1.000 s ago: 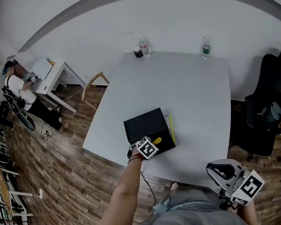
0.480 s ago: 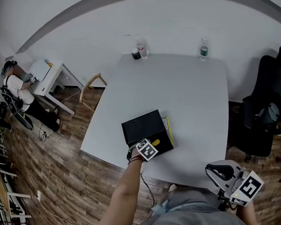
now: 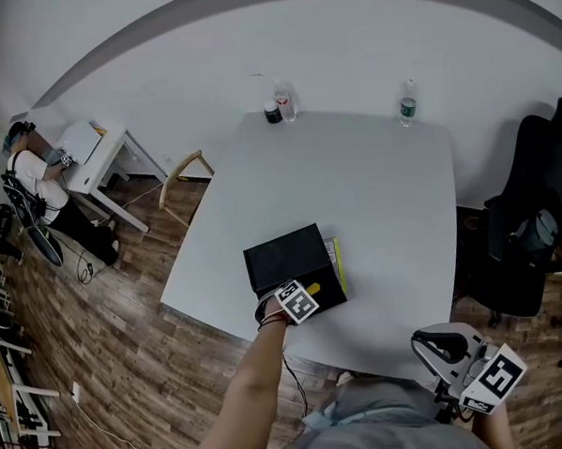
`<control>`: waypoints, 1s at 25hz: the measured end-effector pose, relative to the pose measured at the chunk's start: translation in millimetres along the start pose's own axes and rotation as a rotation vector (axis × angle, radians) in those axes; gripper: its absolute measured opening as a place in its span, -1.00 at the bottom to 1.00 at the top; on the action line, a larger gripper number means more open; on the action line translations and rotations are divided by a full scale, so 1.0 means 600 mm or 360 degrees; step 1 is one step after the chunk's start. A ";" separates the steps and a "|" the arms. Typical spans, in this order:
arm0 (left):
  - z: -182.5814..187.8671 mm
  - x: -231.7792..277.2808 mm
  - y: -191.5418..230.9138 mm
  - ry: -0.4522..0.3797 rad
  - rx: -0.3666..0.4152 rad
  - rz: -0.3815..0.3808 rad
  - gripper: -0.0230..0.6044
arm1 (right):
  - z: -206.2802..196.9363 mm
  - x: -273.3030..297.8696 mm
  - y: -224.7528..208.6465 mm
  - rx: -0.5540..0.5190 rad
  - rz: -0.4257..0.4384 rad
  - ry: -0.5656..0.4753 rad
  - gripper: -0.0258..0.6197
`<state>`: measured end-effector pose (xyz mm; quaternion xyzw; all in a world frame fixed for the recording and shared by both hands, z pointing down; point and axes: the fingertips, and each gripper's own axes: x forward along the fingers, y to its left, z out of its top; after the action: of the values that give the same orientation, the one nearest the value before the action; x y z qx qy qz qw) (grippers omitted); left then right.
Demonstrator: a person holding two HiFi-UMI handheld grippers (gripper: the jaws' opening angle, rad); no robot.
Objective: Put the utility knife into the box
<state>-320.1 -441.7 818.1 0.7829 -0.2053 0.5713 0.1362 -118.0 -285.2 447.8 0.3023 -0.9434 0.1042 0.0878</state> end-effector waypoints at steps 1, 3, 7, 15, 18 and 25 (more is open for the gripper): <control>0.000 0.001 -0.001 0.0004 0.0001 -0.0002 -0.53 | -0.001 -0.001 0.000 0.0000 -0.0002 0.0002 -0.82; 0.001 0.001 0.000 0.0000 0.0000 -0.0006 -0.53 | 0.000 -0.002 0.000 0.0000 -0.0004 0.0005 -0.82; 0.004 -0.001 0.001 -0.0023 0.0005 -0.0014 -0.53 | 0.002 -0.002 -0.003 0.0003 -0.0011 0.0003 -0.82; -0.011 -0.006 0.003 -0.0016 0.0038 0.0010 -0.39 | -0.001 0.005 -0.004 -0.0004 -0.0007 0.0010 -0.82; -0.013 -0.018 0.010 -0.0049 0.0005 0.0051 -0.39 | 0.001 0.007 -0.003 -0.0010 -0.0001 0.0001 -0.82; -0.013 -0.046 0.013 -0.0121 -0.0015 0.0091 -0.39 | 0.009 0.011 0.003 -0.0027 0.0020 -0.0022 -0.82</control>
<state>-337.6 -440.8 794.0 0.7971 -0.2352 0.5440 0.1157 -124.6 -288.7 444.0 0.2963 -0.9467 0.0946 0.0832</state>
